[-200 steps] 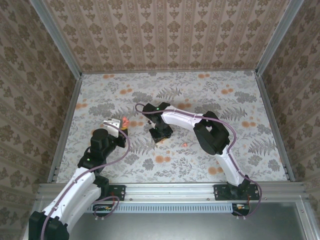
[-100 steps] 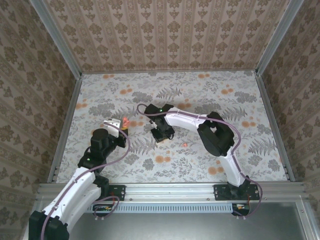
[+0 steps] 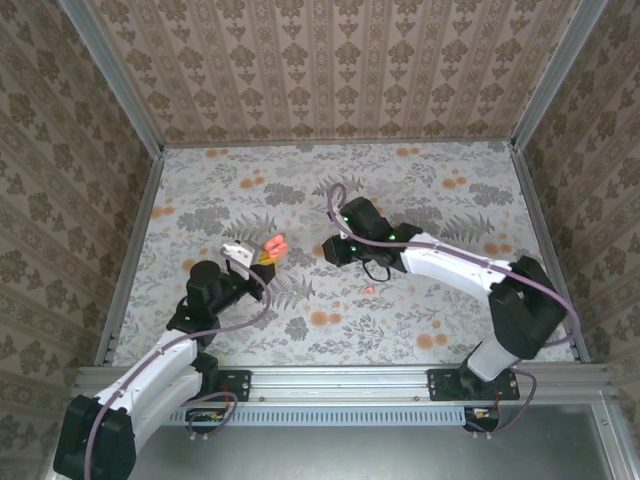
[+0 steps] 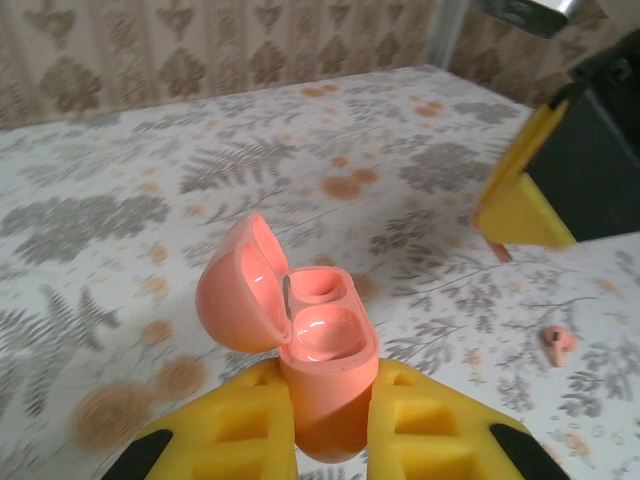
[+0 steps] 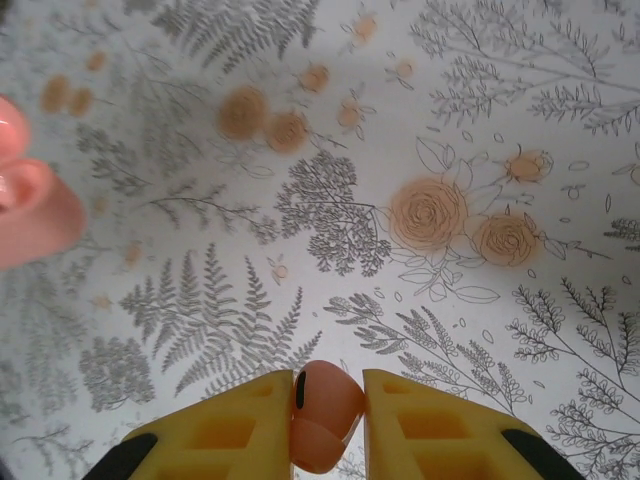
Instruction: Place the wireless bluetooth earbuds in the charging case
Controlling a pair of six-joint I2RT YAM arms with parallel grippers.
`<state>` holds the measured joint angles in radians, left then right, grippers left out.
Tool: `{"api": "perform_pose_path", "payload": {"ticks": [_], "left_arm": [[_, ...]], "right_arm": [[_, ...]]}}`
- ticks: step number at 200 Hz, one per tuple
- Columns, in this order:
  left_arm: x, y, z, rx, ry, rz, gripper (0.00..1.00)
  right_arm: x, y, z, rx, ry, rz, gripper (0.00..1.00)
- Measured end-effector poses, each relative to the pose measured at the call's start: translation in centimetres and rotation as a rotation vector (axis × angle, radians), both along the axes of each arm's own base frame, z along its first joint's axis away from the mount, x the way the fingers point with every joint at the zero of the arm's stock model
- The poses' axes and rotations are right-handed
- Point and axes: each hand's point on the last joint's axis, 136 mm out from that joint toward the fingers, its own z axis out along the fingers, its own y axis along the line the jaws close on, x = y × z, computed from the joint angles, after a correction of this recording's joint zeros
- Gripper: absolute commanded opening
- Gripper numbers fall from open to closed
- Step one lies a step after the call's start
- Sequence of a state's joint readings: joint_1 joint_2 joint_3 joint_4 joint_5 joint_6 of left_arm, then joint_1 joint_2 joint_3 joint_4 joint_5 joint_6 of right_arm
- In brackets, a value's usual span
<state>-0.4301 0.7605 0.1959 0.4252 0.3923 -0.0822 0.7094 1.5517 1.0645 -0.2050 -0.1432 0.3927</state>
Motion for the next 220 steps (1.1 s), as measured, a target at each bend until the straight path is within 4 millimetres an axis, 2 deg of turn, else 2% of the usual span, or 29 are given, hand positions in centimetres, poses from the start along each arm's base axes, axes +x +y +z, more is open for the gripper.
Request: {"api": "perform_pose_path", "payload": {"ticks": [44, 84, 117, 165, 220], "left_arm": [[-2.2, -3.9, 0.5, 0.002, -0.077, -0.191, 0.05], [-3.1, -6.0, -0.4, 0.013, -0.081, -0.291, 0.04], [-3.6, -7.3, 0.2, 0.004, -0.104, -0.353, 0.05], [-3.8, -8.7, 2.8, -0.034, -0.183, -0.405, 0.05], [-4.2, -9.1, 3.4, -0.044, -0.198, -0.425, 0.05]], "right_arm": [[-1.5, -0.7, 3.5, 0.166, -0.193, 0.091, 0.22], [-2.9, -0.6, 7.2, 0.280, -0.369, 0.187, 0.23], [-4.0, -0.1, 9.8, 0.348, -0.476, 0.262, 0.23], [-5.0, 0.7, 10.9, 0.403, -0.516, 0.335, 0.23], [-5.1, 1.7, 10.1, 0.417, -0.502, 0.373, 0.23]]}}
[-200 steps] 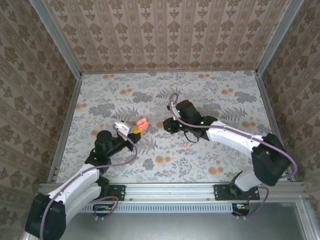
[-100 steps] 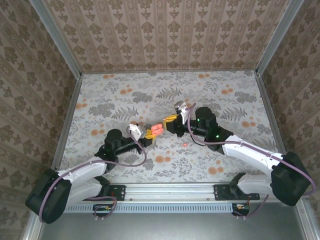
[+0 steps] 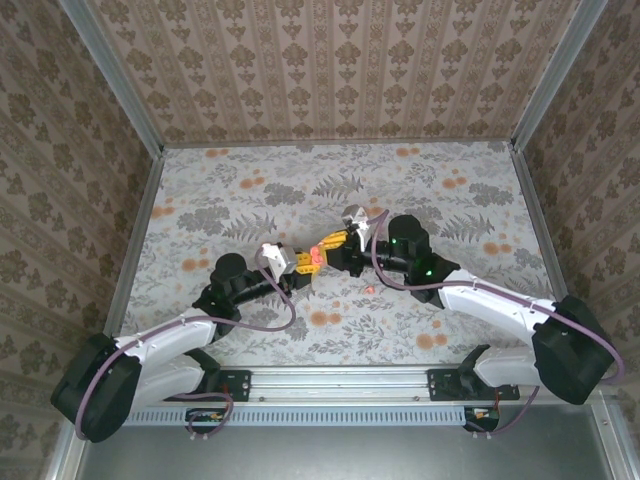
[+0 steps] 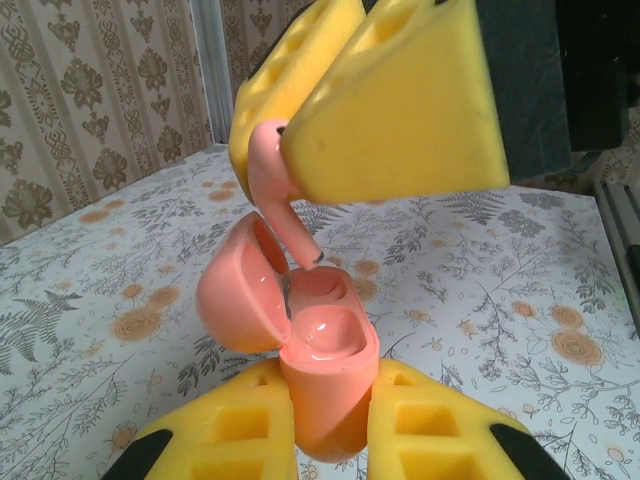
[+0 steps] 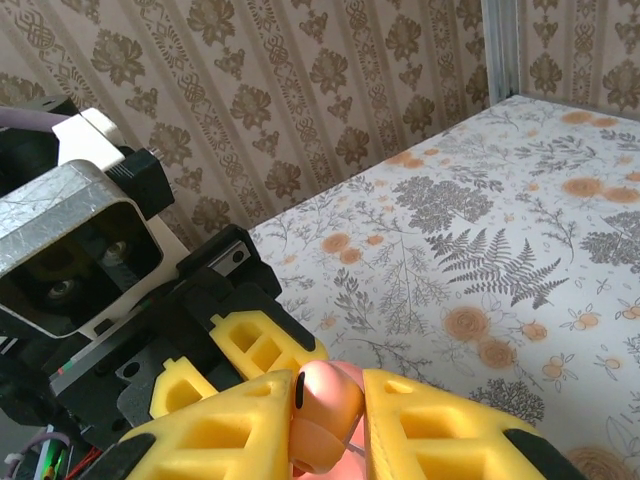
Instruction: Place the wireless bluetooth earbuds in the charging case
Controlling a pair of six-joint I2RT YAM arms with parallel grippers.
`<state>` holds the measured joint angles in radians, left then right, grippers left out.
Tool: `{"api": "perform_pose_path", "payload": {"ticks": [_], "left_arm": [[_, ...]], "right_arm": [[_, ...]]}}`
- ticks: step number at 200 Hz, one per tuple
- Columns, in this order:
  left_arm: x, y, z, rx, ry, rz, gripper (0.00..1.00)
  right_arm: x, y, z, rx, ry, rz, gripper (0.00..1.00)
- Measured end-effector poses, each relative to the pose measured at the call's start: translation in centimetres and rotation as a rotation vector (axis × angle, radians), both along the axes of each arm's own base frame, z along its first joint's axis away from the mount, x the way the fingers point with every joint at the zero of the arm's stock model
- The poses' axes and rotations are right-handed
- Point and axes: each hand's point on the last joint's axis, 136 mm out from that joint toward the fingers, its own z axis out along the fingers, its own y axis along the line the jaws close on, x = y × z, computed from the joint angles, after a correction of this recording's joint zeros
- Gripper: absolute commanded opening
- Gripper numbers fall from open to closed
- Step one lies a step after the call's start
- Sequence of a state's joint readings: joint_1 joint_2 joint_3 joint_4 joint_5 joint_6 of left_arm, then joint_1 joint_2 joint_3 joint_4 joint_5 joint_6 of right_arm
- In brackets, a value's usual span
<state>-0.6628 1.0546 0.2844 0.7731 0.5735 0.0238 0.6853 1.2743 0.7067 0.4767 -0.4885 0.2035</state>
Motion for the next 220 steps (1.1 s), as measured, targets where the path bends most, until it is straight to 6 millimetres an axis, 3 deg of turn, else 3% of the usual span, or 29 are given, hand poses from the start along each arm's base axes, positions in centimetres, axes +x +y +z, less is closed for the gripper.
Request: {"api": "perform_pose_path", "payload": {"ticks": [61, 132, 220], "left_arm": [[-0.1, -0.1, 0.2, -0.004, -0.005, -0.003, 0.05], [0.3, 0.0, 0.7, -0.019, -0.020, 0.019, 0.05], [0.5, 0.2, 1.4, -0.035, -0.035, 0.035, 0.05]], "right_arm": [[-0.5, 0.7, 0.5, 0.024, -0.022, 0.034, 0.23], [-0.4, 1.3, -0.7, 0.009, 0.002, 0.044, 0.23], [-0.7, 1.6, -0.5, 0.018, -0.006, 0.066, 0.23]]}}
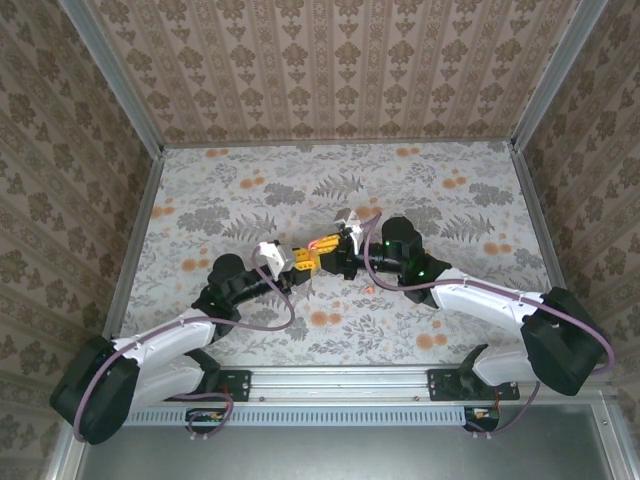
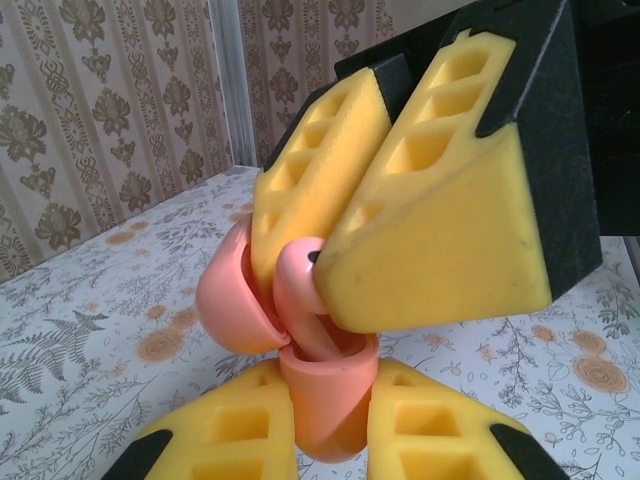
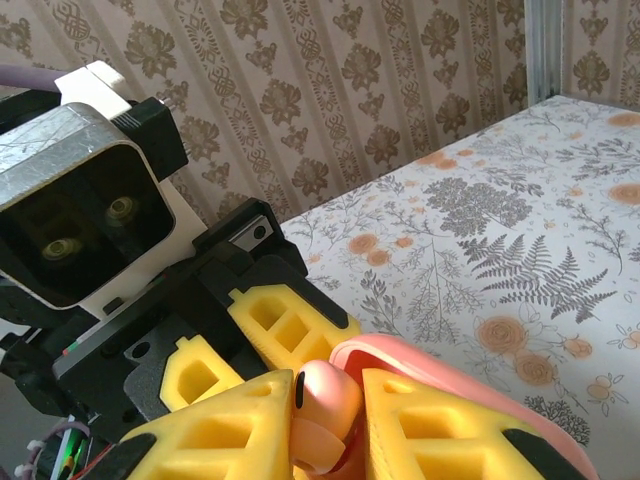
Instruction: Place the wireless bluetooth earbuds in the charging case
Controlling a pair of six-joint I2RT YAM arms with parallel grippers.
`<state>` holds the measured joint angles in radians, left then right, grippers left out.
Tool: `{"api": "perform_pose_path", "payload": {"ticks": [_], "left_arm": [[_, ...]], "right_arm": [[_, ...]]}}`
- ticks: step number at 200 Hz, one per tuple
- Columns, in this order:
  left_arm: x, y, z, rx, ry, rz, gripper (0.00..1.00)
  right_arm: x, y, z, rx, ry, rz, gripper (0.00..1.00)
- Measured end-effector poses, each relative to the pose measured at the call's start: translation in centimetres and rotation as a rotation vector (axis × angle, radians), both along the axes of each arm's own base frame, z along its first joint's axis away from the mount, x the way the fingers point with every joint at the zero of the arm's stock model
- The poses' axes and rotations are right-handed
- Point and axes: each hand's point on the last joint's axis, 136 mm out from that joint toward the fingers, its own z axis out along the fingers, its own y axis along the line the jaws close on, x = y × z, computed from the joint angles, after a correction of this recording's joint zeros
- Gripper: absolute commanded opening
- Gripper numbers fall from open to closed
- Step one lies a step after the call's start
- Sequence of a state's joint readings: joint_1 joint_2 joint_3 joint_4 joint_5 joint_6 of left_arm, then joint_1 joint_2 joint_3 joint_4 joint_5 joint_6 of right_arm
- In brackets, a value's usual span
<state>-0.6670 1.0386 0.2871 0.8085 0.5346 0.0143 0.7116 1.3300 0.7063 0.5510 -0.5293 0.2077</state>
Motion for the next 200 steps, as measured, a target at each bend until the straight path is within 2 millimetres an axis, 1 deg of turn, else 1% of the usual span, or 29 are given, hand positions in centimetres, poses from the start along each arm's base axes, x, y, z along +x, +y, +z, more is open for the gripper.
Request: {"api": "perform_pose_path", "payload": {"ticks": [54, 72, 88, 144, 176, 200], "left_arm": [[0.00, 0.00, 0.00, -0.003, 0.007, 0.000, 0.05], [0.01, 0.00, 0.00, -0.003, 0.007, 0.001, 0.05], [0.07, 0.03, -0.01, -0.003, 0.009, 0.005, 0.05], [0.11, 0.18, 0.07, -0.002, 0.012, 0.015, 0.05], [0.09, 0.22, 0.23, -0.006, 0.008, 0.016, 0.04], [0.08, 0.22, 0.26, -0.006, 0.007, 0.016, 0.05]], "right_arm": [[-0.10, 0.04, -0.05, -0.002, -0.001, 0.007, 0.24], [-0.10, 0.03, -0.11, -0.004, -0.001, 0.007, 0.30], [-0.13, 0.03, -0.22, -0.011, -0.007, 0.009, 0.33], [-0.07, 0.00, -0.20, -0.014, -0.015, 0.004, 0.37], [-0.06, -0.19, -0.04, -0.016, -0.015, -0.006, 0.41], [-0.03, -0.36, 0.04, -0.021, -0.016, -0.018, 0.43]]}}
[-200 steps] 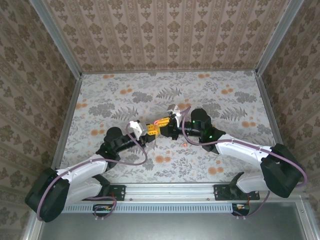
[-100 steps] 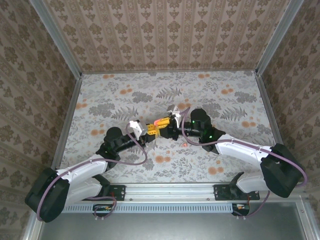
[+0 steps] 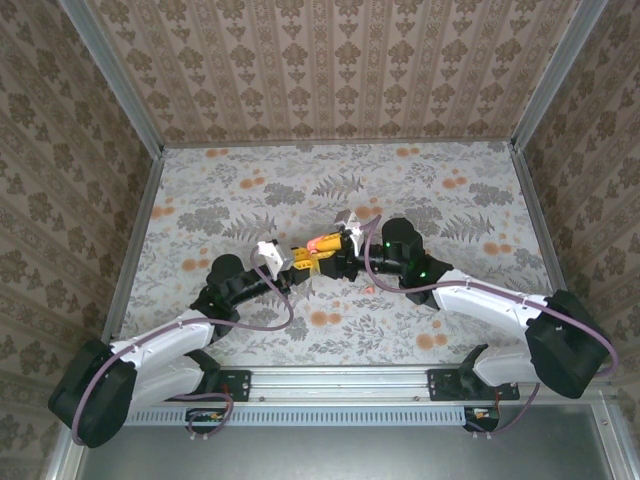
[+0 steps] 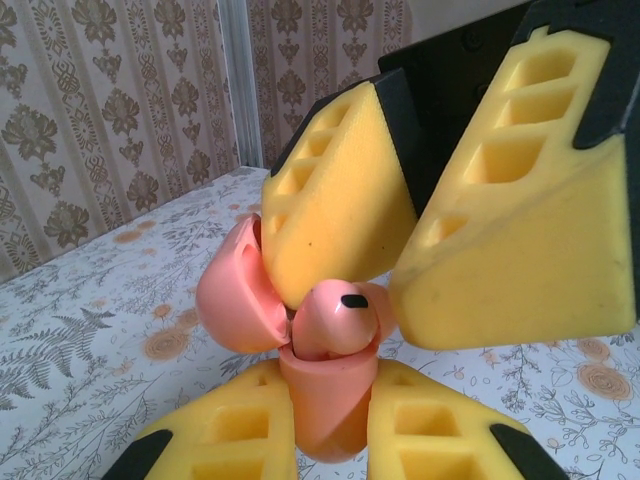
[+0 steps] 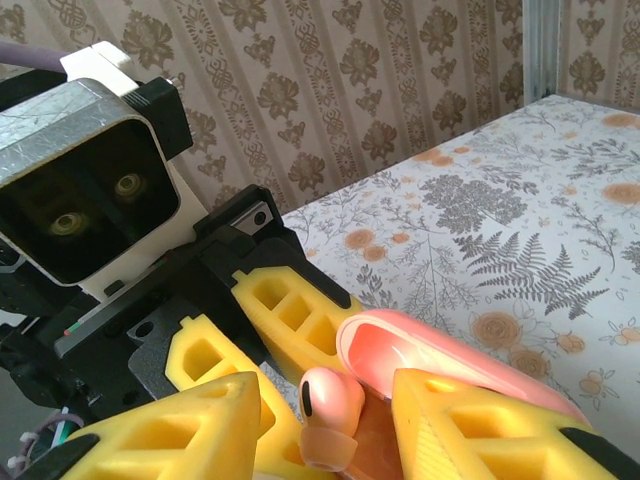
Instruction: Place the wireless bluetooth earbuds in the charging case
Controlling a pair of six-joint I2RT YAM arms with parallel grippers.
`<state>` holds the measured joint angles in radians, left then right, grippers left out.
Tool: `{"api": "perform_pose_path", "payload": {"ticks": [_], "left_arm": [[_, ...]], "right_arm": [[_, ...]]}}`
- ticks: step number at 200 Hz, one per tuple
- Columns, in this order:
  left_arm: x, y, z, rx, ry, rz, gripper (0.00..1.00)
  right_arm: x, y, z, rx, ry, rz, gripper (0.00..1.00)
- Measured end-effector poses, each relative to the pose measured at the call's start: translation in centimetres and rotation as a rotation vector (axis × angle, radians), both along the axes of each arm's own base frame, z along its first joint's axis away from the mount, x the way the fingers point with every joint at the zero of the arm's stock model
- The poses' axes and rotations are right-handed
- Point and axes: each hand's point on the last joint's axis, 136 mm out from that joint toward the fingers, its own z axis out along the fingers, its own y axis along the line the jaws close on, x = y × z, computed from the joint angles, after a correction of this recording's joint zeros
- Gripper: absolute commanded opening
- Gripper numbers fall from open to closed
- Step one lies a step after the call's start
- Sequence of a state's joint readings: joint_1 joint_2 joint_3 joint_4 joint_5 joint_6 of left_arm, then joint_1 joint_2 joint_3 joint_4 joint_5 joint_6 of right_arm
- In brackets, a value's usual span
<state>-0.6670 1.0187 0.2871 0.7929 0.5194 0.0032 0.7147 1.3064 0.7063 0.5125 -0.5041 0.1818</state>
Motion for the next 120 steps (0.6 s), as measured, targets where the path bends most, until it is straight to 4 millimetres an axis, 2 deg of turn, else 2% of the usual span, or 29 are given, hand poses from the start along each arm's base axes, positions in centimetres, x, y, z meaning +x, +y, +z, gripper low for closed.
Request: {"api": "perform_pose_path", "payload": {"ticks": [40, 120], "left_arm": [[0.00, 0.00, 0.00, 0.000, 0.000, 0.000, 0.05], [-0.09, 0.06, 0.33, -0.007, -0.009, 0.000, 0.04]], "right_arm": [[-0.04, -0.22, -0.02, -0.008, 0.007, -0.011, 0.50], [-0.15, -0.71, 0.95, 0.001, -0.007, -0.034, 0.55]]}}
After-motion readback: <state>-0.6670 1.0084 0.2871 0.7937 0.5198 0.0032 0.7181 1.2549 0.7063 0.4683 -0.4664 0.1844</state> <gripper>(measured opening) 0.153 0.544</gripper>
